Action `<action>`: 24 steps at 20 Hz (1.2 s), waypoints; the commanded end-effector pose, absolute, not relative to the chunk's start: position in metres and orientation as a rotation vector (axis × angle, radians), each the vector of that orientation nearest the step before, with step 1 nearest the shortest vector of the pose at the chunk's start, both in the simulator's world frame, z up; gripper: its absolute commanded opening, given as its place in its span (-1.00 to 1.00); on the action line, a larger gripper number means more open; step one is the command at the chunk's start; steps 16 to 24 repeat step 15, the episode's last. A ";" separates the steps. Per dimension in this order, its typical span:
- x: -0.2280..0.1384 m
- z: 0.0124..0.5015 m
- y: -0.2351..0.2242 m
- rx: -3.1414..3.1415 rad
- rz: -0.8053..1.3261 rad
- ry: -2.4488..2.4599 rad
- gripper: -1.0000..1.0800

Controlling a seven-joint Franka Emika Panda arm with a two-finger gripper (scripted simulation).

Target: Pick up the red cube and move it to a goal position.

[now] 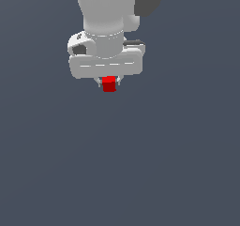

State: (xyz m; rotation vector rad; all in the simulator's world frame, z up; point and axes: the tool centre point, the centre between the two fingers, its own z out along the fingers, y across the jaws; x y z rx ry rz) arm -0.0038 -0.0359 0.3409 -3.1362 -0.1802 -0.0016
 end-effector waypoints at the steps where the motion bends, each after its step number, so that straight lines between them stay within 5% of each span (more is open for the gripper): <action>1: -0.001 0.360 -0.038 -3.136 0.000 -0.181 -1.00; 24: 0.007 0.400 -0.044 -3.136 0.000 -0.181 -1.00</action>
